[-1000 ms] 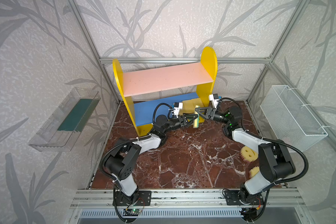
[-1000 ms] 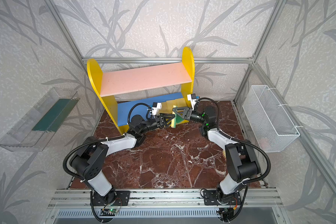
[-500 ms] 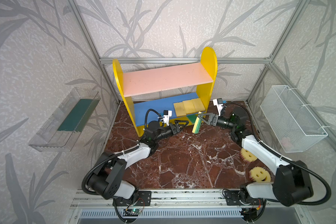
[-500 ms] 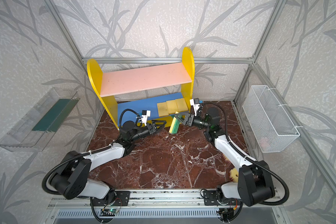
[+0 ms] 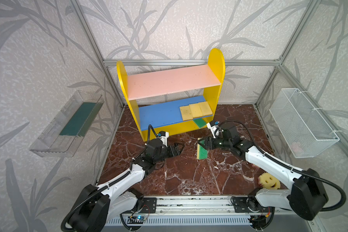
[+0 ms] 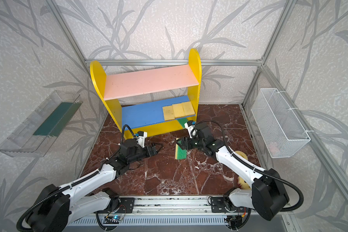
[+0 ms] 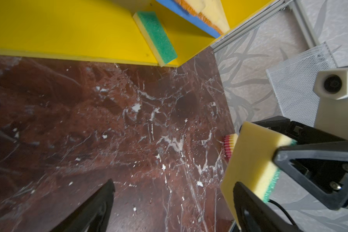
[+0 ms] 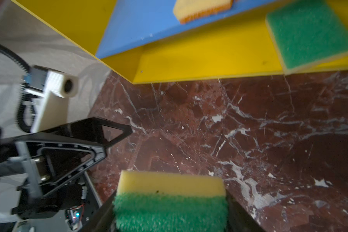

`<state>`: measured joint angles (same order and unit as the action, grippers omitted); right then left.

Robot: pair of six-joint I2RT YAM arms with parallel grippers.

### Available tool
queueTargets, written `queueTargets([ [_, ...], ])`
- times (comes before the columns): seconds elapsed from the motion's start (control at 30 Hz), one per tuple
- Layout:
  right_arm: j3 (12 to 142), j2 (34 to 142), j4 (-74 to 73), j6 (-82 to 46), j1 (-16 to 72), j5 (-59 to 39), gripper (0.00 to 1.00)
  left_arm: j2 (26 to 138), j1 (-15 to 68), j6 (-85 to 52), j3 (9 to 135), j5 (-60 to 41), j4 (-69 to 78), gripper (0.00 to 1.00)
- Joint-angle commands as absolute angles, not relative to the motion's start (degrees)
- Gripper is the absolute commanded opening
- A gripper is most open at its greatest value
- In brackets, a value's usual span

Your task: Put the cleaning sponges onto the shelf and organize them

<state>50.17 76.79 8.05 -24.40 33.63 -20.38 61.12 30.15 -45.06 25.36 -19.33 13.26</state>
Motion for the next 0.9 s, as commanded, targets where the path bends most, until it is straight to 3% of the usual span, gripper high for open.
queueTargets([
  [0.0,53.9,82.8,13.3,-23.0,36.1,-10.7,0.7,58.6,31.5,-41.6,24.4,-14.0,7.8,0.92],
  [0.07,55.8,87.1,13.9,-23.6,36.4,-10.7,0.73,58.3,32.3,-41.5,23.6,-13.3,7.2,0.92],
  [0.23,61.2,94.3,14.9,-22.9,37.7,-10.7,0.9,59.4,34.6,-41.2,23.4,-11.5,6.0,0.88],
  [0.37,61.6,94.1,12.9,-23.0,37.6,-11.3,0.97,62.2,36.7,-41.5,24.3,-10.2,6.4,0.76],
  [0.5,60.8,92.1,12.9,-23.1,36.3,-12.3,0.97,67.5,38.6,-41.9,25.6,-9.7,8.5,0.62],
  [0.7,50.9,86.8,6.4,-26.9,28.7,-24.2,0.89,78.9,38.6,-45.3,27.4,-13.9,17.2,0.5],
  [0.87,43.9,79.0,7.2,-25.6,23.0,-27.4,0.86,84.8,38.7,-48.3,28.6,-14.6,23.0,0.48],
])
